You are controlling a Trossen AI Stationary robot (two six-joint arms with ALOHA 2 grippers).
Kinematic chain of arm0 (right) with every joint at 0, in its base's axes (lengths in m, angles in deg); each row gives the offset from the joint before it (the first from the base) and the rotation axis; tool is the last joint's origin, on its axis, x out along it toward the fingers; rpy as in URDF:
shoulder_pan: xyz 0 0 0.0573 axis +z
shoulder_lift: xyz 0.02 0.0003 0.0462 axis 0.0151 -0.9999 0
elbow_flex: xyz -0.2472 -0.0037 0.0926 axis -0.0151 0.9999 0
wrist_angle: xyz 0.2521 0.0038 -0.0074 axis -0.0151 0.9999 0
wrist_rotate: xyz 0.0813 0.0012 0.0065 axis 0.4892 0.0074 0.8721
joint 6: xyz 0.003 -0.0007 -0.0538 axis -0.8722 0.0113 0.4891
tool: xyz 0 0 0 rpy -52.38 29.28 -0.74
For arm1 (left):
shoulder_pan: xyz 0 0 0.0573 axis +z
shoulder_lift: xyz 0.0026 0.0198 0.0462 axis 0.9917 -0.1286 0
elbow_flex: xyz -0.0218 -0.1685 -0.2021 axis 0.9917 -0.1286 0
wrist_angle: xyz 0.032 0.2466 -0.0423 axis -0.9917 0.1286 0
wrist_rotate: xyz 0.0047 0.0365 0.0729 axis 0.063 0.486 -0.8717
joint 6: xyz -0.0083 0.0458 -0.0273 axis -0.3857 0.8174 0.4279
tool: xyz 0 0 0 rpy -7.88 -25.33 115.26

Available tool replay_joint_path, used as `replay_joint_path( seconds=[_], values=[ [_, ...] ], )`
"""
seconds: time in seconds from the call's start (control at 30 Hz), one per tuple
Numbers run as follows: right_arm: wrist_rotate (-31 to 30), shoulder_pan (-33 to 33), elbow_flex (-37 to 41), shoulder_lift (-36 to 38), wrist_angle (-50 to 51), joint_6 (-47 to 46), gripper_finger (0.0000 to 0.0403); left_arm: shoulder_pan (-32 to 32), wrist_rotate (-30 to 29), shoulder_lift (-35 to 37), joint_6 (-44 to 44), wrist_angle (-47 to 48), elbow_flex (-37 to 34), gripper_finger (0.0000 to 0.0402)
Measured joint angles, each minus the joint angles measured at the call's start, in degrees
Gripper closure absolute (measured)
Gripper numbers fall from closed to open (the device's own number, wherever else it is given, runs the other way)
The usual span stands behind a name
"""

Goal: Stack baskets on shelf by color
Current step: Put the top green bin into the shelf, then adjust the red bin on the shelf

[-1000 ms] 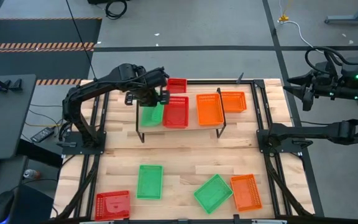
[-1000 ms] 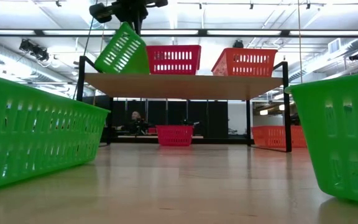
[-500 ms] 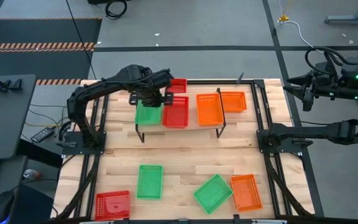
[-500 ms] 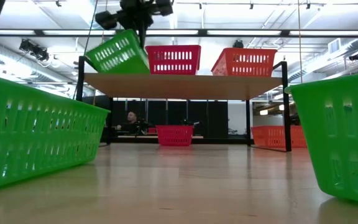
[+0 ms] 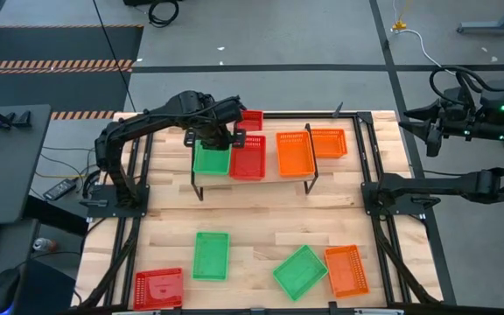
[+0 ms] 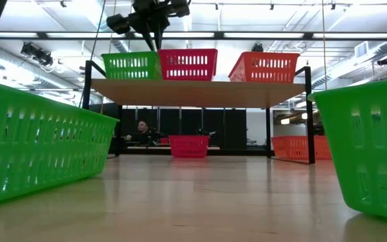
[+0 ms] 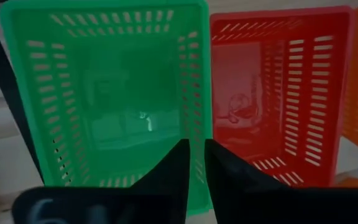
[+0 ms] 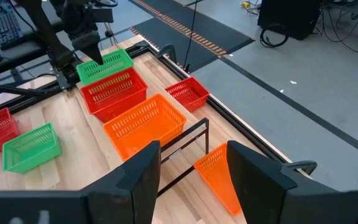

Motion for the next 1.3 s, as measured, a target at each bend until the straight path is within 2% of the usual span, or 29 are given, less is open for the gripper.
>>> replay_joint_path(
  seconds=[0.23, 0.47, 0.57, 0.67, 0.93, 1.13, 1.3],
  values=[
    [1.0, 0.0, 0.0, 0.0, 0.0, -0.5, 0.0212, 0.0, 1.5, 1.3, 0.9, -4.2, 0.0, 0.0330],
    [6.3, 0.0, 4.1, 0.0, -0.2, -0.6, 0.0212, -1.4, 1.1, 2.8, 9.9, -14.6, 0.1, 0.0328],
    [8.9, 0.0, 7.6, 0.0, -0.7, -1.4, 0.0212, -2.7, 1.2, 2.9, 17.0, -17.8, 0.1, 0.0331],
    [10.0, 0.0, 11.2, 0.0, -2.1, -2.7, 0.0212, -4.1, 3.8, 2.9, 26.8, -16.8, 0.1, 0.0334],
    [10.2, 0.0, 18.0, 0.0, -5.9, -6.3, 0.0212, -9.3, 5.7, 3.1, 57.4, -15.6, 0.1, 0.0324],
    [10.2, 0.0, 19.6, 0.0, -6.0, -9.2, 0.0212, -14.0, 2.9, 2.8, 68.2, -12.7, 0.0, 0.0288],
    [10.1, 0.0, 20.7, 0.0, -6.8, -9.6, 0.0212, -16.0, -1.3, 1.9, 69.6, -12.3, 0.1, 0.0227]
  ],
)
